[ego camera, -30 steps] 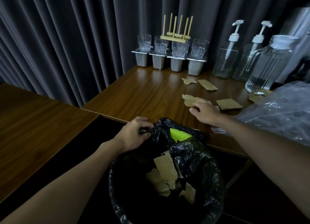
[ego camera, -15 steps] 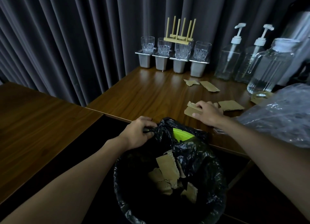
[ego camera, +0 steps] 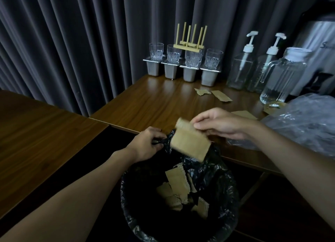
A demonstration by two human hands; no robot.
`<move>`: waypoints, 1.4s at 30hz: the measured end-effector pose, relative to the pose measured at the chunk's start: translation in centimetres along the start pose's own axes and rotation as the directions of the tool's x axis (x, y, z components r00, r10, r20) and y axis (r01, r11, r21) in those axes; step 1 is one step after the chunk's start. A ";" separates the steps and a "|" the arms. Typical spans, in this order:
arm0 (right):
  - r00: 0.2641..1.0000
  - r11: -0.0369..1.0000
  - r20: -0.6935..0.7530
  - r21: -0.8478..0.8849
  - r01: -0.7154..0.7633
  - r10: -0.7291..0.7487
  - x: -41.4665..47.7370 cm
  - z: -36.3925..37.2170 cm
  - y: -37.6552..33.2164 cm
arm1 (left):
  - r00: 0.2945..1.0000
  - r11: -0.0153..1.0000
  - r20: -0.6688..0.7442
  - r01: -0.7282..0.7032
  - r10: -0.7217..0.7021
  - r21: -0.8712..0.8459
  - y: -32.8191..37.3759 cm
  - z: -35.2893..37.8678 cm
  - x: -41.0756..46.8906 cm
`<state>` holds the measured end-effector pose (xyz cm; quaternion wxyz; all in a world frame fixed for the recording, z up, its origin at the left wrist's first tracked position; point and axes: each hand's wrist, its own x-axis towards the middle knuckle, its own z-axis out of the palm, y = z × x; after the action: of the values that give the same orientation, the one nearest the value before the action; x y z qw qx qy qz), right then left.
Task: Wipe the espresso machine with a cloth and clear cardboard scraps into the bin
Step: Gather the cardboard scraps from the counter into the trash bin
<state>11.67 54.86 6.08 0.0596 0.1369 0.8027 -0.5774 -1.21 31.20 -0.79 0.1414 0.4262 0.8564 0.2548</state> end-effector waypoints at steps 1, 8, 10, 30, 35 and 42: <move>1.000 0.999 -0.013 -0.052 0.017 -0.018 0.1 0.2 0.4 | 1.000 1.000 -0.002 -0.006 0.006 0.005 0.0 0.0 0.0; 0.855 0.837 -0.518 -0.482 -0.259 -0.034 2.2 -4.9 5.0 | 1.000 1.000 0.004 -0.001 0.001 -0.003 0.0 -0.1 0.0; 0.838 0.770 -0.545 -0.527 -0.360 0.019 2.8 -6.3 6.2 | 1.000 1.000 0.002 0.003 -0.003 -0.009 0.1 -0.1 0.0; 0.825 0.542 -0.565 -0.689 -0.481 0.015 4.5 -7.5 7.6 | 1.000 1.000 0.009 -0.009 0.009 -0.003 -0.2 -0.2 0.3; 0.907 0.540 -0.401 -0.795 -0.274 -0.131 5.2 -3.6 5.9 | 1.000 1.000 0.015 -0.003 0.003 0.014 -0.2 -0.2 0.4; 0.895 0.656 -0.425 -0.715 -0.242 -0.133 5.3 -2.1 4.2 | 1.000 1.000 0.012 -0.008 0.008 0.008 -0.2 0.0 0.4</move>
<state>7.93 58.85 1.64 -0.0550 0.2517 0.9555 -0.1438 -1.64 31.42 -0.93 0.1440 0.4319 0.8547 0.2494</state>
